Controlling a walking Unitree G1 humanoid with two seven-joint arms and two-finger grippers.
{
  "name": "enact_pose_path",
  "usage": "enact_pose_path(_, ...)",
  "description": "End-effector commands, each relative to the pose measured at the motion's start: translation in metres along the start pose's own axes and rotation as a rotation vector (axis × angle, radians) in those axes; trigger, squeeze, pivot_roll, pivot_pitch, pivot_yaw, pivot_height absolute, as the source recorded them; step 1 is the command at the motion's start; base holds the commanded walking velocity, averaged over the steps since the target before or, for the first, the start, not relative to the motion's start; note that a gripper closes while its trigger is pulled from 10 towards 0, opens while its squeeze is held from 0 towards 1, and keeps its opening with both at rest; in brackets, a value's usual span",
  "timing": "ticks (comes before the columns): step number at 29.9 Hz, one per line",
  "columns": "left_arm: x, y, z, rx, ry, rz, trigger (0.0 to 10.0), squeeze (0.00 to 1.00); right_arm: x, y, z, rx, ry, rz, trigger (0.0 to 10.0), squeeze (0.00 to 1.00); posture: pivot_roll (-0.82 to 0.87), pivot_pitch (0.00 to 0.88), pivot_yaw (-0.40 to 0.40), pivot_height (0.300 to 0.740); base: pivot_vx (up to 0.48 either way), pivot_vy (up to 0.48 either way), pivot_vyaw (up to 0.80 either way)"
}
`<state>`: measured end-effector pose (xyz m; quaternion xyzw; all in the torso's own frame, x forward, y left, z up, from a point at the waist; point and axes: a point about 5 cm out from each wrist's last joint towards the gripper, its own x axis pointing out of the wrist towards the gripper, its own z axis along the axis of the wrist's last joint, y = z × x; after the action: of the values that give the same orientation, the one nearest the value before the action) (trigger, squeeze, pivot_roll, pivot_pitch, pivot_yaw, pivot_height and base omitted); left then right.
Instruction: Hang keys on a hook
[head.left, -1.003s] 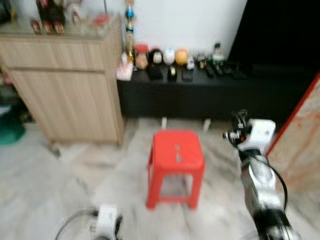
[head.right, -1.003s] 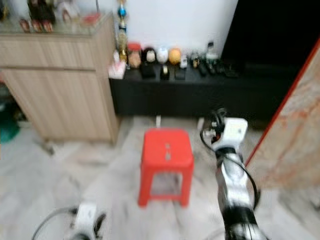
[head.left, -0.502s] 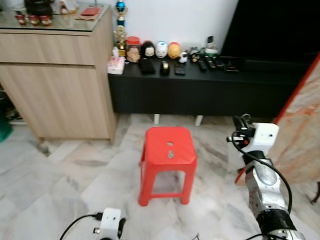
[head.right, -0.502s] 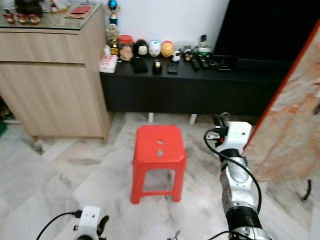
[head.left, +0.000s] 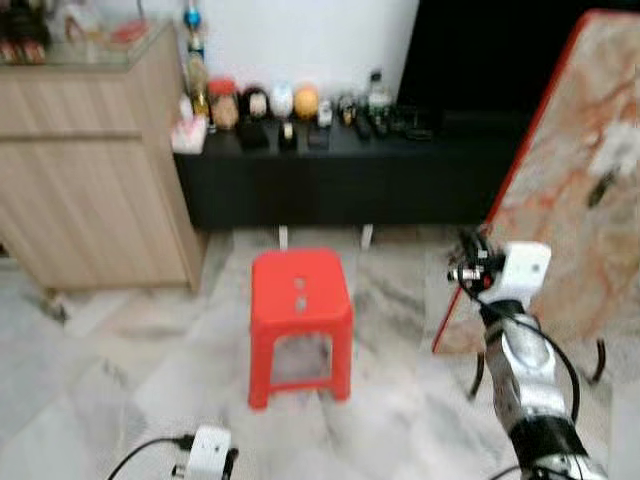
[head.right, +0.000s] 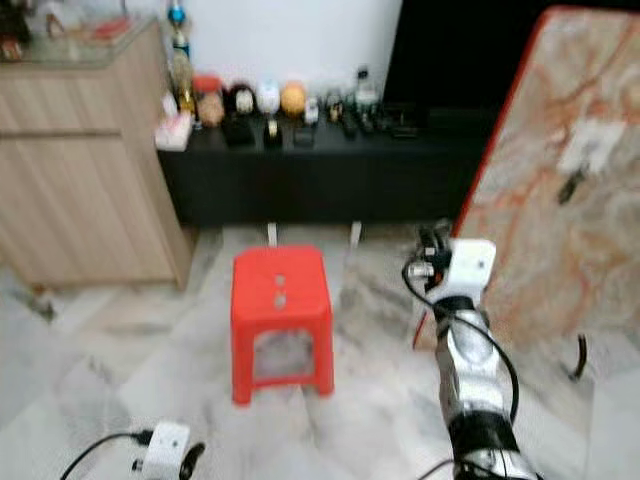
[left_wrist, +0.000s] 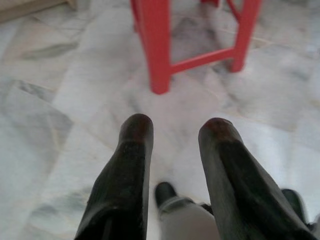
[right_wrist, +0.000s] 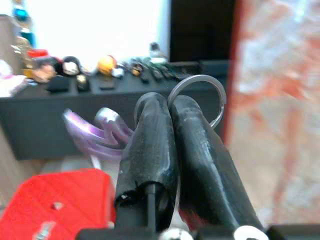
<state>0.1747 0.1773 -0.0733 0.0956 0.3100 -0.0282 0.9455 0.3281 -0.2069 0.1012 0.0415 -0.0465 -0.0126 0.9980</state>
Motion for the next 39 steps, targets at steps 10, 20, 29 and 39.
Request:
enact_pose_path(10, 0.005, 0.025, 0.009, 0.006, -0.010, 0.054, 10.0, 0.00, 0.008, 0.021, 0.004, 0.038, -0.033, 0.010, 10.0, 0.00, 0.01, 0.000, -0.047, 0.740, 0.000, -0.385, 0.00)
enact_pose_path(20, 0.008, 0.033, 0.011, -0.007, 0.005, 0.075, 10.0, 0.00, 0.013, 0.027, 0.006, 0.043, -0.038, -0.004, 10.0, 0.00, 0.00, 0.000, -0.045, 0.740, 0.000, -0.386, 0.00)
enact_pose_path(29, 0.003, 0.041, 0.004, -0.028, 0.026, 0.111, 10.0, 0.00, 0.017, 0.027, 0.007, 0.038, -0.038, -0.005, 10.0, 0.00, 0.01, 0.000, -0.058, 0.740, 0.000, -0.386, 0.00)
enact_pose_path(39, 0.004, 0.039, 0.003, -0.031, 0.039, 0.105, 10.0, 0.00, 0.016, 0.022, 0.008, 0.022, -0.048, -0.015, 10.0, 0.00, 0.00, 0.000, -0.055, 0.740, 0.000, -0.387, 0.00)
